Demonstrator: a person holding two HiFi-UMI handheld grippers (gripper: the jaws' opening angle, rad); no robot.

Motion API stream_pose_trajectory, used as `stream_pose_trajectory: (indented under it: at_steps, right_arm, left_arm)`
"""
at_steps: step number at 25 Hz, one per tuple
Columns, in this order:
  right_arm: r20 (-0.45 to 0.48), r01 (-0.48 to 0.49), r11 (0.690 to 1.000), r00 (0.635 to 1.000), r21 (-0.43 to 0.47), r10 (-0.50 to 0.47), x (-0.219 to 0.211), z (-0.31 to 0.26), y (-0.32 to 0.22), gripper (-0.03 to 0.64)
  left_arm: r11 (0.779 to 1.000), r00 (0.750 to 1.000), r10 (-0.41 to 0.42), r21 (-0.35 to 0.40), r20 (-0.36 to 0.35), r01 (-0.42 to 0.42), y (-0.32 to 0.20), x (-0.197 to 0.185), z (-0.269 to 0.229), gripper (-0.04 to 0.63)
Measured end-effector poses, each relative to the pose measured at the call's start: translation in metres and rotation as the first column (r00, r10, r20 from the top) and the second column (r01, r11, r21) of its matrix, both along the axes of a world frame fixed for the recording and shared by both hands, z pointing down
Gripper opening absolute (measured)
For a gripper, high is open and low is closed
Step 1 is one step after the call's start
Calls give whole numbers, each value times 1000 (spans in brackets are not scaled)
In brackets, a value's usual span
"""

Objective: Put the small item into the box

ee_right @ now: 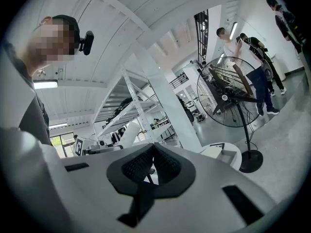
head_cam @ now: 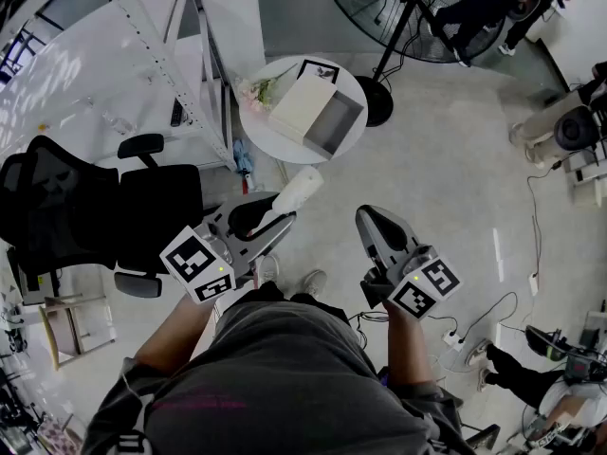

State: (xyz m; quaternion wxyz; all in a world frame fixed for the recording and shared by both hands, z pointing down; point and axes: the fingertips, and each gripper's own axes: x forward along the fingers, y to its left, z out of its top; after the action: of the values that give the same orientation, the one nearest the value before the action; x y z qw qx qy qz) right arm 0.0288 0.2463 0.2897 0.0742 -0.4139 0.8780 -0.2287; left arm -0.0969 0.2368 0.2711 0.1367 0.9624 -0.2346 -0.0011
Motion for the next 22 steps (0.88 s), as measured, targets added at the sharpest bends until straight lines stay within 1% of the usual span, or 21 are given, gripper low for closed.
stream_pose_trajectory:
  at_steps: [5, 12, 22]
  right_arm:
    - [-3, -1, 1000, 1000, 4, 1, 1, -1, -4, 21]
    - [18, -6, 1000, 1000, -3, 6, 11, 0, -9, 23]
    - [30, -1, 1000, 1000, -6, 1, 42, 2, 7, 23]
  left_arm:
    - [1000, 1000, -5, 1, -2, 5, -2, 1, 0, 134]
    - [1000, 1000, -14, 2, -1, 14, -3, 9, 2, 133]
    - [1000, 1000, -20, 19, 1, 20, 14, 38, 0, 135]
